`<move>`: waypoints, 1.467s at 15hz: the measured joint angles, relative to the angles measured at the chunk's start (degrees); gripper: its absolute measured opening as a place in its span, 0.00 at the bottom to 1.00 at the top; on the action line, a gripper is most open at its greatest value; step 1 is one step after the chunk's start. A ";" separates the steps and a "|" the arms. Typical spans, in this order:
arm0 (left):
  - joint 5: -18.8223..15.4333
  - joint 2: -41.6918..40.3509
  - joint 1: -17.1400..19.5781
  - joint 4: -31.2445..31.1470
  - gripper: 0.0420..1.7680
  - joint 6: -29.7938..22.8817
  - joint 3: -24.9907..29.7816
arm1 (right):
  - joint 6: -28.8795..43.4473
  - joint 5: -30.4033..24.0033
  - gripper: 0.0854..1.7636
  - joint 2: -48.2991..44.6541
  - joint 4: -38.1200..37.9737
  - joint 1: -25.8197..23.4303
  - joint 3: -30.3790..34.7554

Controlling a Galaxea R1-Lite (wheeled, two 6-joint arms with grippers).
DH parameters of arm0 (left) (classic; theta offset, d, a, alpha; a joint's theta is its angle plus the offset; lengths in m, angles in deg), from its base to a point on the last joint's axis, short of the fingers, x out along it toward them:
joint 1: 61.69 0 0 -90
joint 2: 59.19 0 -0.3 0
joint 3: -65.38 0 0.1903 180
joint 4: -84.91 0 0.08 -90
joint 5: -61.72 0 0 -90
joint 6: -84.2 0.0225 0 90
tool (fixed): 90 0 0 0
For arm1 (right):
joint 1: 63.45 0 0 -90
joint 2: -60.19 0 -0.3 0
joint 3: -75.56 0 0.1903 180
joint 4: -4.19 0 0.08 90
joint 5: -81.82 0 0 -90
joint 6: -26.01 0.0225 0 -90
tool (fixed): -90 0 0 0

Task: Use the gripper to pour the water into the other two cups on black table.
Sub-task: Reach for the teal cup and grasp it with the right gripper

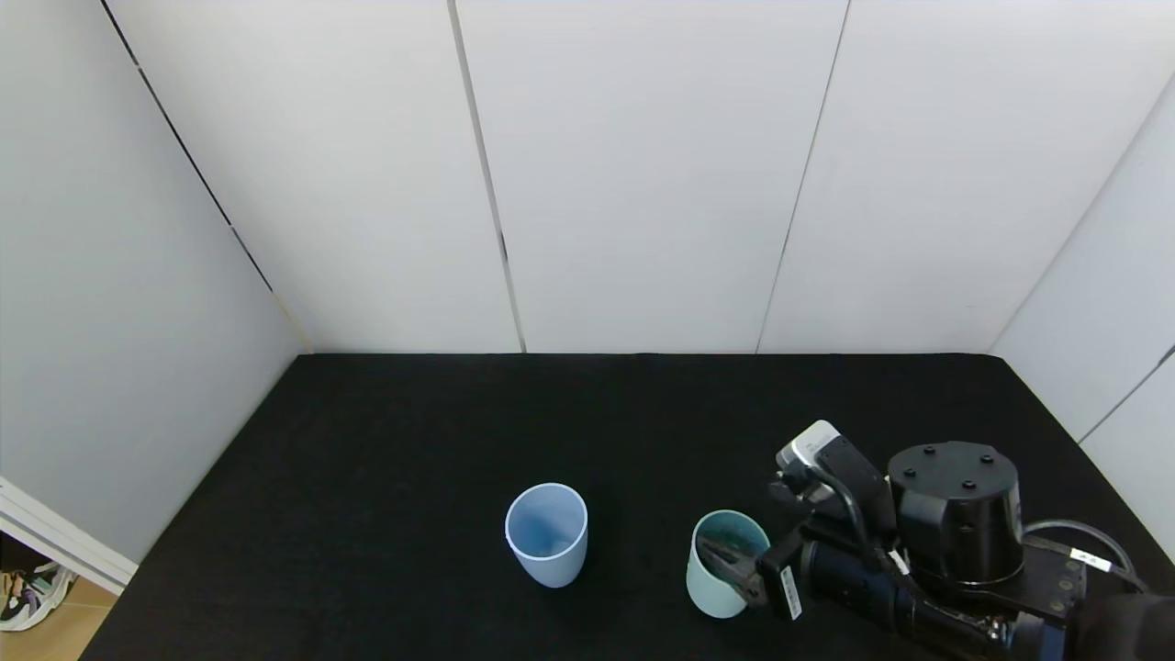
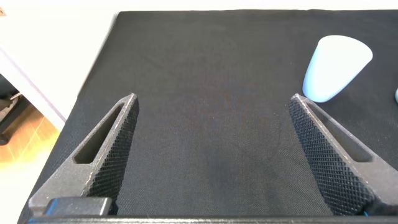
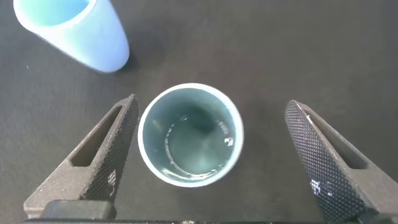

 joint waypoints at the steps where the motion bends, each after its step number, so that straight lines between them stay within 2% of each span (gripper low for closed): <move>1: -0.02 0.00 0.00 0.02 0.97 0.00 0.00 | -0.02 0.51 0.97 0.84 0.02 0.32 -0.28; 9: -0.02 0.00 0.00 0.02 0.97 -0.02 0.00 | -0.11 0.74 0.97 5.73 2.67 0.69 -0.85; 16: -0.02 0.00 0.00 0.02 0.97 -0.02 0.00 | -0.07 2.12 0.97 10.76 9.42 0.94 1.21; 22: -0.02 0.00 0.00 0.00 0.97 0.00 0.00 | -0.10 2.15 0.97 16.31 21.63 1.05 4.85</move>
